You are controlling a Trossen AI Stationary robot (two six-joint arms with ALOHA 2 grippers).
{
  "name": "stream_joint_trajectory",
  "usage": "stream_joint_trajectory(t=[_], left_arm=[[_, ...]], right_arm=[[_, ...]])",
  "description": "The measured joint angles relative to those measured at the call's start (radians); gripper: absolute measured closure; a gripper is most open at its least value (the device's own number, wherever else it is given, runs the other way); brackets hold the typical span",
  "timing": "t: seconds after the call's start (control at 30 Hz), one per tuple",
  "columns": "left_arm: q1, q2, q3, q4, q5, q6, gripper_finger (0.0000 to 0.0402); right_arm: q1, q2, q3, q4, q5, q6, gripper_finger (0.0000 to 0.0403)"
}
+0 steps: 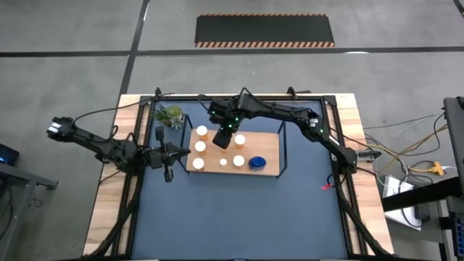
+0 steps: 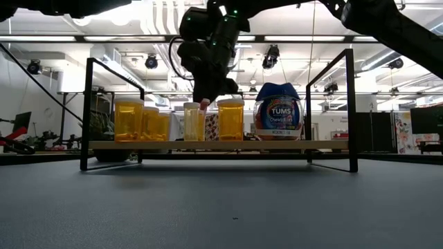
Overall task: Pick and place medicine bottles onto shelf by color
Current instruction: Put the pink pill bottle on to the shelf aligned with the small pill bottles
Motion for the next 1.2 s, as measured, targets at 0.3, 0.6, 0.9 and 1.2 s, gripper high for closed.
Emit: stream_joint_trajectory(t=[0.3,0.6,0.9,1.2], left_arm=[[0.000,0.000,0.000,0.000,-0.001,0.000,0.0402],[0.000,0.000,0.000,0.000,-0.002,0.000,0.0402],[0.000,0.000,0.000,0.000,-0.002,0.000,0.0402],[0.000,0.000,0.000,0.000,-0.008,0.000,0.0402]], right_arm=[[0.020,0.000,-0.042,-0.001,-0.012,-0.026,0.0300],[0.047,0.000,-0.048,0.002,-0.014,-0.072,0.0300],[0.050,0.000,-0.046,0.003,-0.011,-0.095,0.0300],[0.050,-0.001,-0.007,0.031,-0.010,-0.112,0.0300]])
